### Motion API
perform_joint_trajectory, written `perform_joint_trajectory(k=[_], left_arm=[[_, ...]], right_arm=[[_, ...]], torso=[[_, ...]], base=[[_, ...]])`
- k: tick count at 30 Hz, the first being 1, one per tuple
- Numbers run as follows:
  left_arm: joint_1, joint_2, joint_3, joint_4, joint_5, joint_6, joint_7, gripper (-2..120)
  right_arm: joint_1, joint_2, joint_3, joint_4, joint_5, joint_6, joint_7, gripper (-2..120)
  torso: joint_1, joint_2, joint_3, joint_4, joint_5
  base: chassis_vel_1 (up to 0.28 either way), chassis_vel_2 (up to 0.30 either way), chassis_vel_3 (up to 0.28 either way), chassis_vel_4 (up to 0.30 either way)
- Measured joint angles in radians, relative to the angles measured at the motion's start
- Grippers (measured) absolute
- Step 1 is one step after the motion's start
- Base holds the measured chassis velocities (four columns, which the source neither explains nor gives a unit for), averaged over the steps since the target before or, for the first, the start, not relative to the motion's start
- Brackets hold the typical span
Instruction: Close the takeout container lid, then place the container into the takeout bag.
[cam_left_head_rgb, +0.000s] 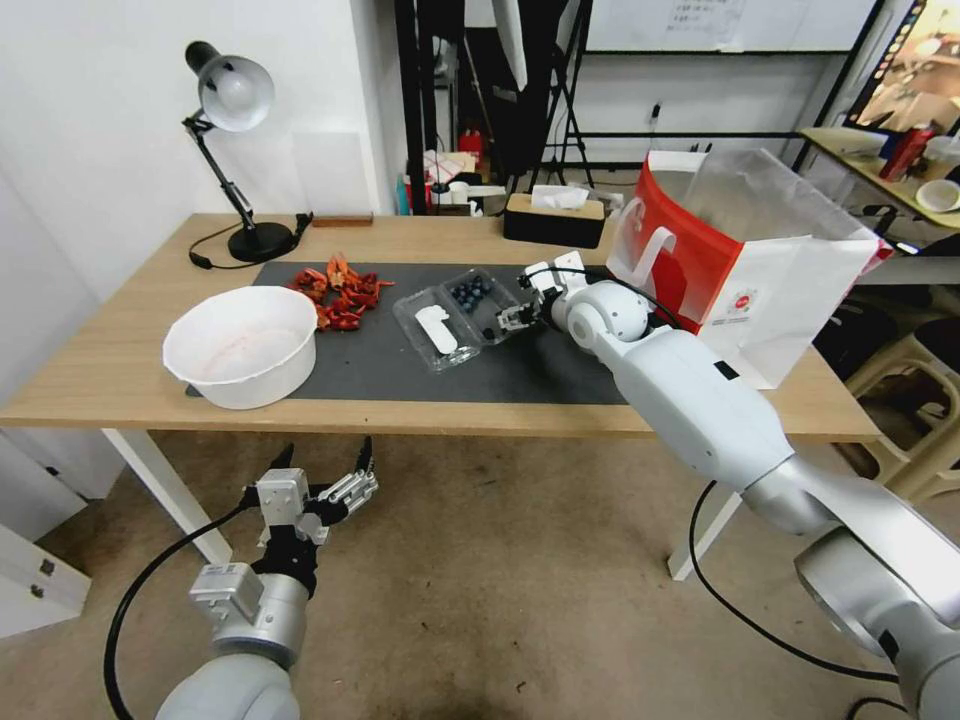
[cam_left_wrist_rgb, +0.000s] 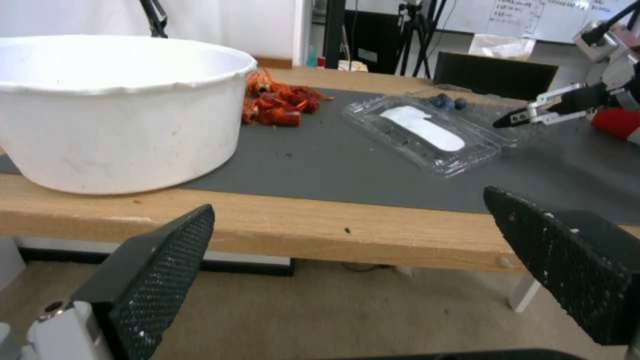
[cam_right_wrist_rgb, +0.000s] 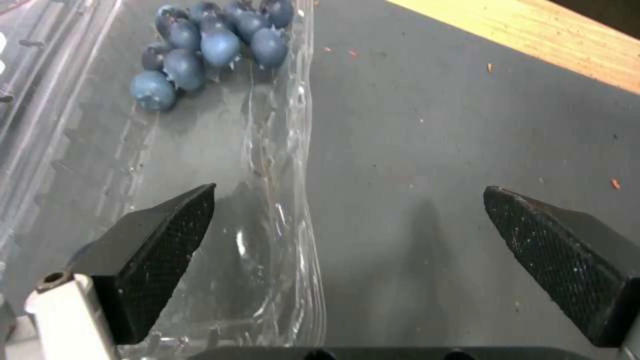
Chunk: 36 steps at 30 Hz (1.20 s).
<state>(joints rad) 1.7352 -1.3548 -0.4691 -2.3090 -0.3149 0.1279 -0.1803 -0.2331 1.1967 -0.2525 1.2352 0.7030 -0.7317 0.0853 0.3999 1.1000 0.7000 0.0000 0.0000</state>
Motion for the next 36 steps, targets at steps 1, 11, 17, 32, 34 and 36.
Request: perform_joint_trajectory(k=[1,11,17,32,34,36], left_arm=[[0.0,0.0,0.0,0.0,0.0,0.0,0.0,100],[-0.002,0.003,0.0,0.001,0.001,-0.002,-0.001,100],[-0.004,0.005,-0.001,0.001,0.001,-0.005,-0.002,100],[-0.004,0.009,-0.001,0.001,0.002,-0.011,-0.005,100],[-0.004,0.009,-0.001,0.001,0.002,-0.012,-0.005,100],[-0.004,0.009,-0.001,0.001,0.002,-0.013,-0.005,100]], right_arm=[[0.0,0.0,0.0,0.0,0.0,0.0,0.0,100],[-0.009,-0.005,0.0,-0.001,0.028,-0.001,0.017,100],[-0.019,-0.01,0.0,0.016,0.067,-0.001,0.062,100],[-0.035,-0.024,-0.015,0.07,0.17,-0.002,0.209,100],[-0.035,-0.025,-0.018,0.074,0.18,-0.003,0.226,100],[-0.037,-0.027,-0.02,0.079,0.187,-0.003,0.239,100]], torso=[[0.0,0.0,0.0,0.0,0.0],[0.0,0.0,0.0,0.0,0.0],[0.0,0.0,0.0,0.0,0.0],[0.0,0.0,0.0,0.0,0.0],[0.0,0.0,0.0,0.0,0.0],[0.0,0.0,0.0,0.0,0.0]], base=[[0.0,0.0,0.0,0.0],[0.0,0.0,0.0,0.0],[0.0,0.0,0.0,0.0],[0.0,0.0,0.0,0.0],[0.0,0.0,0.0,0.0],[0.0,0.0,0.0,0.0]])
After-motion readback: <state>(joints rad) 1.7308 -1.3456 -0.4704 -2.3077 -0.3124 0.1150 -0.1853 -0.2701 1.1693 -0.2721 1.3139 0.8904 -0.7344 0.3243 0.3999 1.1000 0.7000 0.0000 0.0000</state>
